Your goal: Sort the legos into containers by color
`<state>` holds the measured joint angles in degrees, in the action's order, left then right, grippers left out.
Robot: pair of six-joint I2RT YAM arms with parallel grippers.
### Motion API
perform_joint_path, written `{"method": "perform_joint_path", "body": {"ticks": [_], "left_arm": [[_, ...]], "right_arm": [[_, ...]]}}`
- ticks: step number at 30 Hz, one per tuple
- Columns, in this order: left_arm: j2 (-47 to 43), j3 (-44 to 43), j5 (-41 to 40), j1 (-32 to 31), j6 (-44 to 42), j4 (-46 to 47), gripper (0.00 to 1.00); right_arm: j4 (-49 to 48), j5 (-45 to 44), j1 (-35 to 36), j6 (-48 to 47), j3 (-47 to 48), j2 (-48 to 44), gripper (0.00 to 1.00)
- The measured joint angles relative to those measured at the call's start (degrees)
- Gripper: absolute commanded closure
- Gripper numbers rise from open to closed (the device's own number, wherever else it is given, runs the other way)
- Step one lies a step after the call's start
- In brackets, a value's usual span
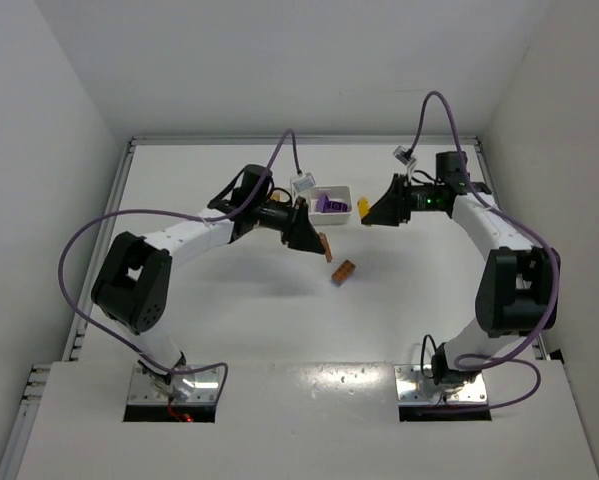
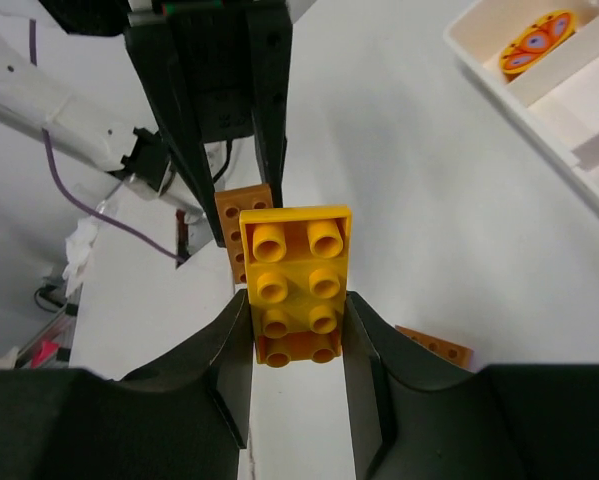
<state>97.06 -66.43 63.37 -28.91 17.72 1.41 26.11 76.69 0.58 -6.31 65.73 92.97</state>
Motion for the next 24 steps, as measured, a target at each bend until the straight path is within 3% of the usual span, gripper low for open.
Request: {"method": "perform_joint_path", "body": {"ticks": [7,16,24], "left_arm": [[-0.2,1.9,-3.2,1.7,-4.4,-5.5,1.0],[1.7,-8.8,-33.9,3.8,-6.6,-8.4,1.0],[10.9,-14.2,-48.2,4.0,-6.3,-7.2,1.0]], "right_arm": [[-0.1,-0.2,-2.1,0.1,0.0,-0.2,0.89],[-0.7,-3.7,-2.1,0.1,-0.8,-3.3,0.89],[-1.2,-6.0,-2.1,0.1,-1.0,-3.4,0.89]]}}
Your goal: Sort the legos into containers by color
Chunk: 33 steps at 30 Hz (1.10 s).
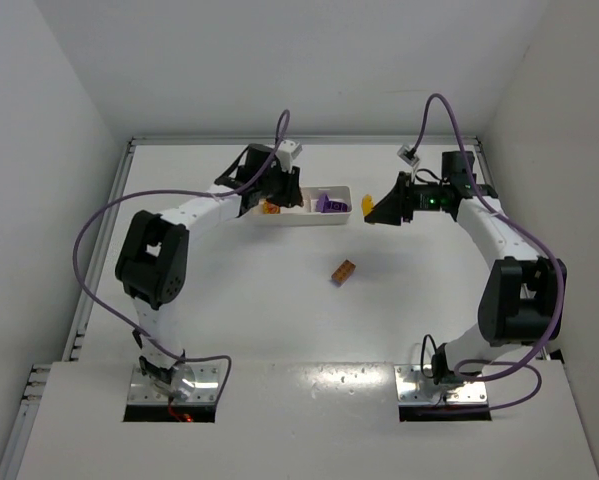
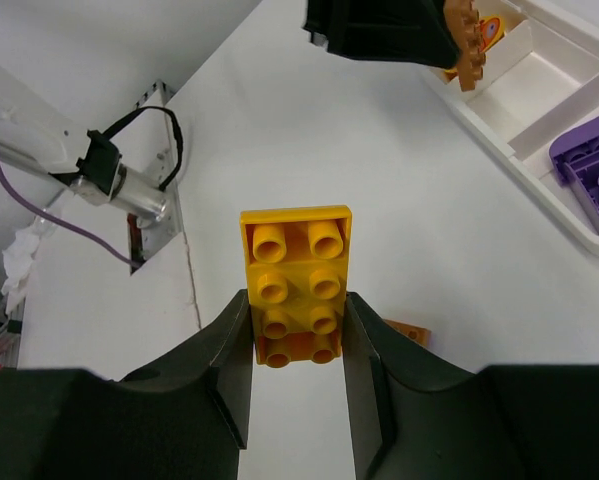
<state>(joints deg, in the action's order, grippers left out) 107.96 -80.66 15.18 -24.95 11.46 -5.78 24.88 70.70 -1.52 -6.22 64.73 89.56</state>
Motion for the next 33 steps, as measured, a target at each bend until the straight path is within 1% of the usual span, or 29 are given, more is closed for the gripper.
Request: {"method": "perform_joint_path", "body": {"ticks": [3,4,5,6,7,8,9,10,13,16,19,22,24,25,27,28,33], "left_arm": [[3.2,-0.2,-2.5,0.0,0.1,-0.4,1.0],[4.0,-0.2,-3.1,0.0,0.1,-0.5,0.99],[4.6,-0.2,-3.7,0.0,0.2,-0.7,0.95],[5.2,-0.3,-4.2,0.0,0.2,-0.9,0.82],[5.6,-0.4,-4.6,0.0,0.2,-1.1,0.74],[6.0,-0.7,-4.7,0.0,0.2,-1.2,0.63],[6.2,-1.1,-4.9,0.0,0.2,-1.4,0.45],[6.4,-1.6,-5.0,0.0,0.1,-1.4,0.4],[6.7,-2.4,-5.1,0.0,0.7,-1.4,0.36],[6.7,-2.6,-4.3,0.1,1.2,-1.4,0.36],[6.4,-2.3,-0.8,1.1,3.6,-0.3,0.36],[3.0,0.8,2.8,4.1,8.3,2.3,0.34],[-0.9,1.8,4.4,7.1,10.9,2.4,0.26],[-2.9,1.8,4.8,8.6,11.8,2.3,0.18],[-7.9,1.3,5.0,11.8,12.3,1.3,0.1],[-10.4,0.9,4.9,13.3,12.2,0.7,0.0],[-24.5,2.1,3.5,19.6,9.9,-0.2,0.0]], "right_arm": [[-0.2,-0.2,0.0,0.0,-0.1,0.0,0.89],[-0.2,-0.2,0.0,0.0,-0.2,0.0,0.89],[-0.3,-0.2,0.0,0.0,-0.3,0.0,0.89],[-0.4,-0.2,0.0,0.0,-0.4,0.0,0.89],[-0.4,-0.3,0.0,0.0,-0.5,0.0,0.89],[-0.4,-0.3,0.0,0.0,-0.5,0.0,0.89],[-0.4,-0.3,0.0,0.0,-0.6,0.0,0.89],[-0.4,-0.4,0.0,0.0,-0.6,0.0,0.89],[-0.2,-1.1,0.2,-0.1,-0.6,0.0,0.89],[-0.2,-1.9,0.5,-0.3,-0.5,0.0,0.89],[-0.2,-3.7,1.2,-0.2,-0.3,0.3,0.89],[-0.6,-6.7,2.9,0.9,1.2,1.8,0.89],[-1.0,-8.5,4.8,1.7,3.8,4.1,0.89],[-1.2,-9.6,5.7,2.3,5.3,5.4,0.89],[-2.1,-12.6,8.3,3.6,9.1,8.5,0.89],[-2.6,-14.5,9.7,4.2,11.4,10.3,0.89],[-3.8,-23.2,17.6,6.5,23.3,19.8,0.9]]}}
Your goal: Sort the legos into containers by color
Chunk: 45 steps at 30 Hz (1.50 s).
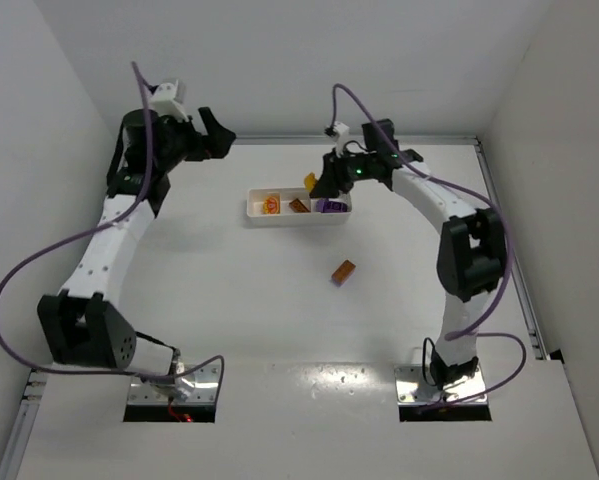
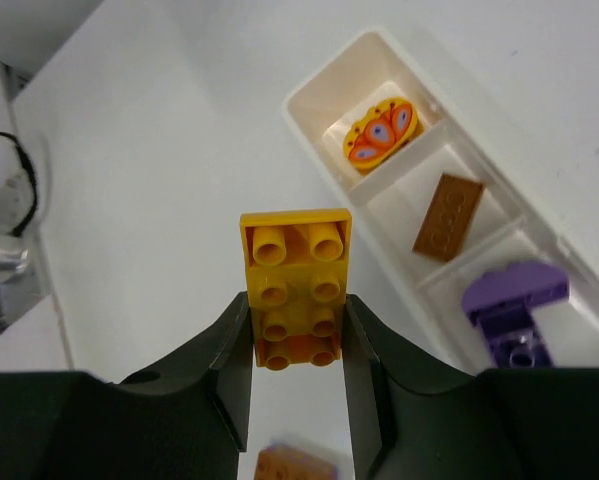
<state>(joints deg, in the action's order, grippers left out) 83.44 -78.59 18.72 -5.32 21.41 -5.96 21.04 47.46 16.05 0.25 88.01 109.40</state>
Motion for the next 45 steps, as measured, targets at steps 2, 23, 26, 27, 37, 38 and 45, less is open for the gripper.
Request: {"method": "perform_joint_path", "body": {"ticks": [2,23,26,27,37,38,45], "left_arm": [[-5.0,1.2,-1.0,2.0,-0.6,-1.5,0.0],[-4.5,6.5,7.9,14.9,5.2,-9.0,0.0],[-4.5,8.1,9.2,15.5,5.9,-8.5,0.0],[-4.4,8.7,9.5,15.5,6.0,-8.5,0.0],[-4.2,12.3,10.3,15.5,6.1,-6.1,0.0],[-4.5,13.3,10.9,15.5,6.1,-5.3,0.0],[-9.3,23.2,16.7,14.4,6.1,-0.9,0.0]], "right_arm": [[-0.5,-4.0,3.5,0.5,5.3,4.4,0.9],[-1.9,-27.0,17.3,5.9,27.8,29.8,0.74],[-2.2,-27.4,17.5,7.0,28.3,30.4,0.45],[-2.1,-27.5,17.6,7.3,28.3,30.5,0.39],[-2.6,-28.2,19.8,9.4,29.2,31.1,0.24],[-2.6,-28.2,20.1,9.5,29.2,30.9,0.24],[-1.4,-31.9,19.8,5.9,20.5,17.2,0.24]]}}
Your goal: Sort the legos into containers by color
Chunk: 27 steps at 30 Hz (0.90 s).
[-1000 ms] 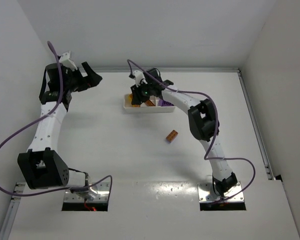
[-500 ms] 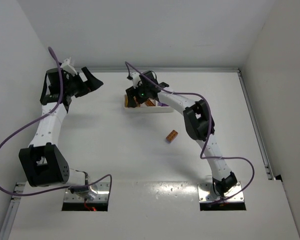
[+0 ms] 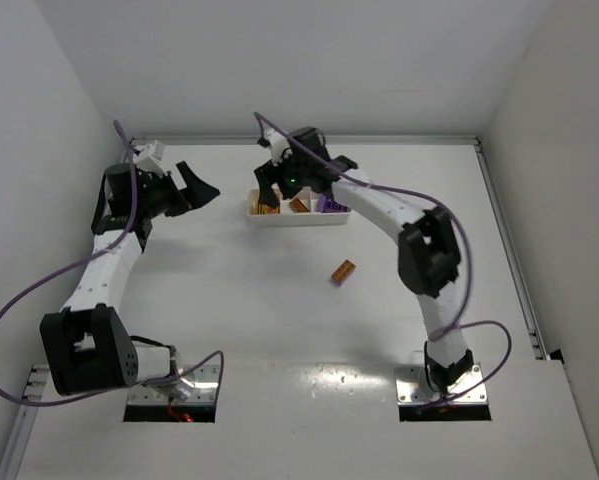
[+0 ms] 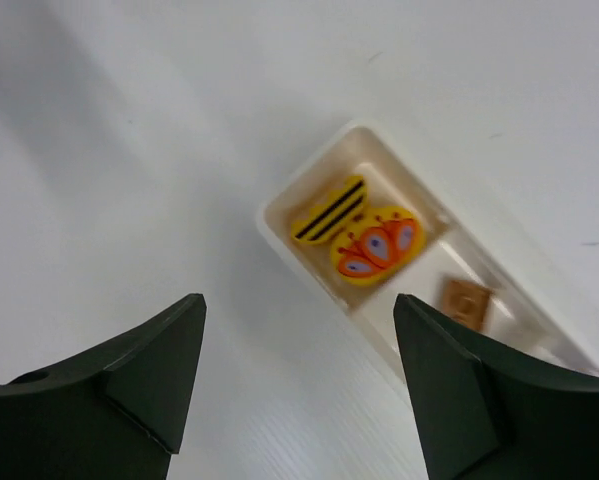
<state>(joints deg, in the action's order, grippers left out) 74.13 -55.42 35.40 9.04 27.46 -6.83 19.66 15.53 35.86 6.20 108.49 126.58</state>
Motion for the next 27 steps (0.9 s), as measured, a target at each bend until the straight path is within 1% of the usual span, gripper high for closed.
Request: {"method": "perform_joint_path", "body": {"ticks": [3,4,6,8,11,13,15,18,19,20,21,22,23,24,27], "left_arm": [[-3.3,2.7,0.6,-3.1,-0.4,1.3,0.0],[-4.7,3.7,0.5,-4.7,-0.9,1.6,0.0],[-7.4,5.3,0.2,-9.4,-2.5,1.3,0.0],[-8.9,5.8,-0.9,-14.8,-4.9,0.1,0.0],[-8.5,5.7,-3.6,-24.6,-9.8,-1.9,0.0],[-6.4,5.0,-6.0,-31.5,-13.1,-4.3,0.0],[-2.4,2.7,-9.0,-37.9,-16.0,-6.6,0.0],[6.6,-3.6,-13.8,-46.4,-19.5,-10.8,0.1],[10.0,-6.2,-15.4,-48.5,-20.2,-11.5,0.19],[14.2,-9.5,-17.0,-50.8,-20.9,-12.5,0.23],[17.6,-12.1,-18.3,-52.3,-21.4,-13.2,0.29],[21.0,-14.7,-19.5,-53.7,-21.6,-13.7,0.41],[22.7,-16.0,-20.7,-54.4,-21.6,-14.2,0.46],[26.2,-18.5,-21.7,-56.0,-21.7,-14.6,0.48],[33.1,-23.4,-25.3,-58.4,-21.1,-16.1,0.48]], "right_arm": [[-0.5,-3.5,-2.8,-4.2,-8.4,-12.6,0.24],[-0.9,-4.5,-4.4,-5.4,-11.3,-16.8,0.24],[-2.0,-6.3,-10.0,-7.5,-17.9,-25.5,0.24],[-2.1,-8.1,-17.7,-8.7,-22.8,-32.0,0.27],[-2.8,-12.4,-29.5,-9.6,-32.3,-39.8,0.28],[-1.0,-15.5,-33.7,-10.1,-40.6,-45.4,0.28],[1.5,-16.2,-34.9,-10.4,-47.6,-50.7,0.28],[5.6,-15.5,-37.9,-10.6,-54.8,-58.3,0.28],[7.0,-15.4,-39.6,-10.6,-56.0,-60.5,0.28],[7.9,-15.4,-41.3,-10.6,-56.7,-62.5,0.28],[8.3,-15.5,-42.8,-10.5,-57.3,-64.3,0.28],[8.6,-15.3,-44.2,-10.4,-57.7,-65.7,0.28],[9.1,-14.8,-45.7,-10.3,-58.1,-67.5,0.28],[9.3,-14.4,-46.4,-10.2,-58.2,-68.3,0.28],[9.9,-11.5,-49.8,-9.6,-58.2,-70.0,0.28]]}}
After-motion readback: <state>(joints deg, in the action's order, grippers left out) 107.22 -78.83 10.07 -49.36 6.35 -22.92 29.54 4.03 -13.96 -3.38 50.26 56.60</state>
